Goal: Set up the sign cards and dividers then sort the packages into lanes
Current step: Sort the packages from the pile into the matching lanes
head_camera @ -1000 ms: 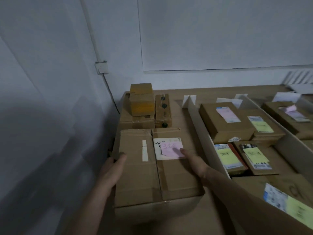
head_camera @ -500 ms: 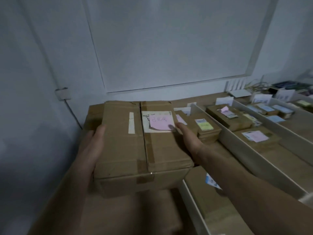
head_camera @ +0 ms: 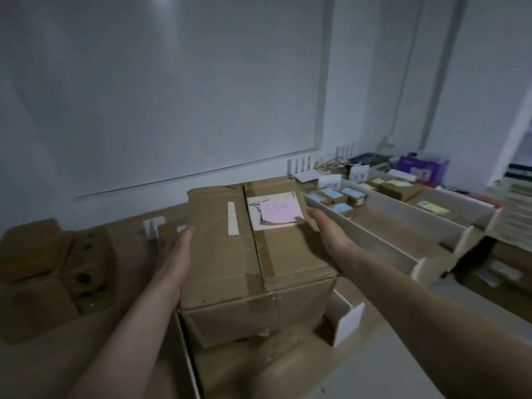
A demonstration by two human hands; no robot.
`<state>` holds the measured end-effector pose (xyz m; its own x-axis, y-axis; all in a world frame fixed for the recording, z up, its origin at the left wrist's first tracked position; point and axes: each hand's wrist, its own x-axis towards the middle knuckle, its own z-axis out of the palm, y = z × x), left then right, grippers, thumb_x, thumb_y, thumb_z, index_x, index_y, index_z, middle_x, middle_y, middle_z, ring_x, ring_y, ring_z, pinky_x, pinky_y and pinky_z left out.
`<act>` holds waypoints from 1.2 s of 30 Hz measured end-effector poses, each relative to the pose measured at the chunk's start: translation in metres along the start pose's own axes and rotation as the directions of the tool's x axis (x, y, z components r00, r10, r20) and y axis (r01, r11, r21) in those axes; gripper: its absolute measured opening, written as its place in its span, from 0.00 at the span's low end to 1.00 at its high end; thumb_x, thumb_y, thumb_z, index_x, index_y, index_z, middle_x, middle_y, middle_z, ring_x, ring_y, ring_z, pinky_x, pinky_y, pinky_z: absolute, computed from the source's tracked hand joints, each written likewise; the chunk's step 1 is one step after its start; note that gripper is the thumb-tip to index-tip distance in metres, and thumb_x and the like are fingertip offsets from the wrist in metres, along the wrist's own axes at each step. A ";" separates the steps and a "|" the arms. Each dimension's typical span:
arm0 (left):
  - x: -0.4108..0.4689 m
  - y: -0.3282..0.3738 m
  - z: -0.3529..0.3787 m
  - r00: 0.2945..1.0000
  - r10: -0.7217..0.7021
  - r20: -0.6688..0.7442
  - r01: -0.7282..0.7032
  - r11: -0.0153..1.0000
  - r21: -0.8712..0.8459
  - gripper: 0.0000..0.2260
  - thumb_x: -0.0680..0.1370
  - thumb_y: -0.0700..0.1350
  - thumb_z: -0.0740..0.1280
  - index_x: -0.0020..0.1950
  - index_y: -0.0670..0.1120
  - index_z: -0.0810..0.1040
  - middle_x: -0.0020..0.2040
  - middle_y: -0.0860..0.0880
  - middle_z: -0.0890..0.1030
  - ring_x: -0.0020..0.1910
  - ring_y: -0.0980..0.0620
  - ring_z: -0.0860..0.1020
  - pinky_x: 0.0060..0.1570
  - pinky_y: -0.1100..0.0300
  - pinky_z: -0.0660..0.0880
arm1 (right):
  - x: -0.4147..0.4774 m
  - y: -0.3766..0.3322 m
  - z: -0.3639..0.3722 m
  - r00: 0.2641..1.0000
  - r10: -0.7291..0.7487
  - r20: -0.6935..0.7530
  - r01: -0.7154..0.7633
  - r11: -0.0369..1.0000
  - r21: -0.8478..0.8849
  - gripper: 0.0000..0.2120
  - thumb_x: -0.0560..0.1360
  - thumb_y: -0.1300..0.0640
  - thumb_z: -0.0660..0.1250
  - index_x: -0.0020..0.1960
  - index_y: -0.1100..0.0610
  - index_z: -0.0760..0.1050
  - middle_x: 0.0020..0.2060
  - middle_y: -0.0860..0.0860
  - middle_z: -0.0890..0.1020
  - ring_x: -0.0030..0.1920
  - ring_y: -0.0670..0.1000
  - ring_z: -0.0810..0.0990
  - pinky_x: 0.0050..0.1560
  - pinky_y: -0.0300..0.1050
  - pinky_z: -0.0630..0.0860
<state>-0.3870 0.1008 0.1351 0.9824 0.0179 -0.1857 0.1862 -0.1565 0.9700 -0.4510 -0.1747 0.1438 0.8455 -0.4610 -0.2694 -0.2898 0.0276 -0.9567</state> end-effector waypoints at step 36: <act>0.077 0.104 0.609 0.879 0.010 0.476 0.009 0.999 -0.039 0.37 0.61 0.72 0.61 0.62 0.51 0.77 0.52 0.47 0.84 0.48 0.44 0.84 0.50 0.45 0.82 | 0.260 -0.015 -0.518 0.961 -0.007 -0.276 0.010 1.000 0.008 0.26 0.78 0.35 0.62 0.64 0.54 0.76 0.52 0.58 0.86 0.53 0.59 0.85 0.67 0.57 0.75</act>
<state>-0.2988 -0.5152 0.1261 0.8603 -0.4559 -0.2280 0.1957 -0.1176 0.9736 -0.4590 -0.7549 0.1455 0.6910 -0.6880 -0.2217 -0.2783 0.0299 -0.9600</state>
